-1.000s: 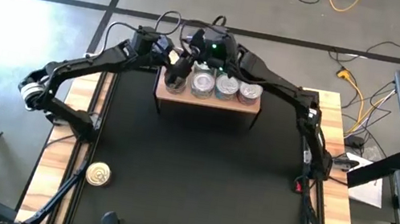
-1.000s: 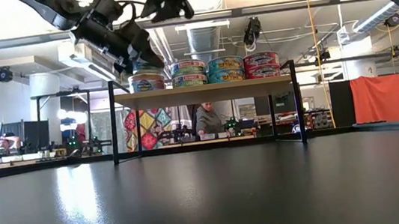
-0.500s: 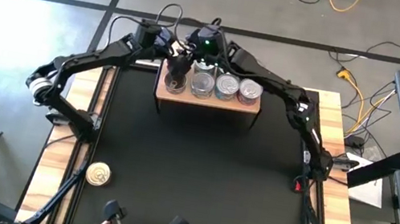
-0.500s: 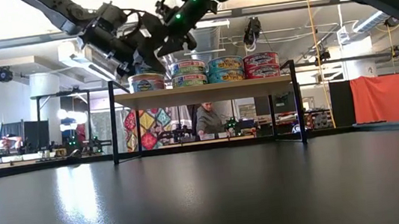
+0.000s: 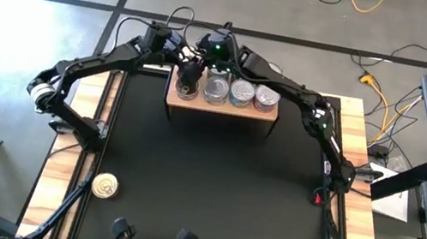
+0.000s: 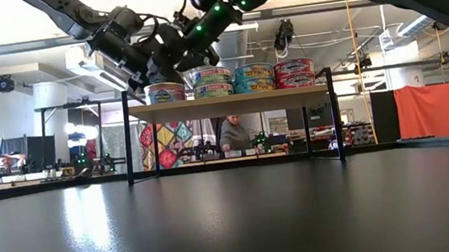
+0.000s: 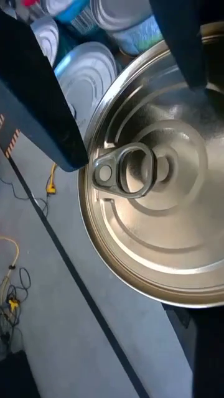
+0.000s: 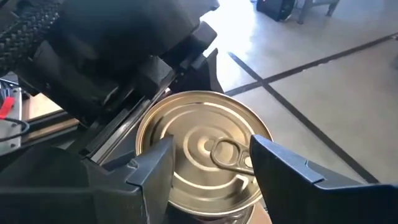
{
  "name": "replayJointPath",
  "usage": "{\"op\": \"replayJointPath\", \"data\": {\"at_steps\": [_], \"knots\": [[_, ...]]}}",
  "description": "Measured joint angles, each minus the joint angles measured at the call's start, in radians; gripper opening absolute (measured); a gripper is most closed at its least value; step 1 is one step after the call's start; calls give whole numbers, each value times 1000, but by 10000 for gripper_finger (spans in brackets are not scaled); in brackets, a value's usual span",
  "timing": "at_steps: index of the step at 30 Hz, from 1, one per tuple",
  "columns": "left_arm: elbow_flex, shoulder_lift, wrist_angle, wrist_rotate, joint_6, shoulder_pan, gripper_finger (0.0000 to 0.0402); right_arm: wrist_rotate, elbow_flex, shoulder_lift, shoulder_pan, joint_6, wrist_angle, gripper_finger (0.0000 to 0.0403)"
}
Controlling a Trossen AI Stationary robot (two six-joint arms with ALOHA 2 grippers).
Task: Stack canned seafood by type on shelf
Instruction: Stack the blue pink tuna can on top of the other blue pink tuna can on the shelf
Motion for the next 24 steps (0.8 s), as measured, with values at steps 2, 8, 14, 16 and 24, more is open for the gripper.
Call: {"op": "replayJointPath", "data": {"at_steps": [2,8,14,16,24], "knots": [[0,-1,6,21,-1,0,374,0,0,-1,0,-2,1,201],[-18,-5,17,95,81,-3,374,-14,0,0,2,-27,-4,201],[-29,-8,18,113,126,-2,374,-15,0,0,3,-37,-1,201],[-29,-8,21,113,130,-2,375,-15,0,0,3,-38,-2,201],[-17,-23,0,156,186,23,371,-18,0,-7,3,-83,-6,201]]}}
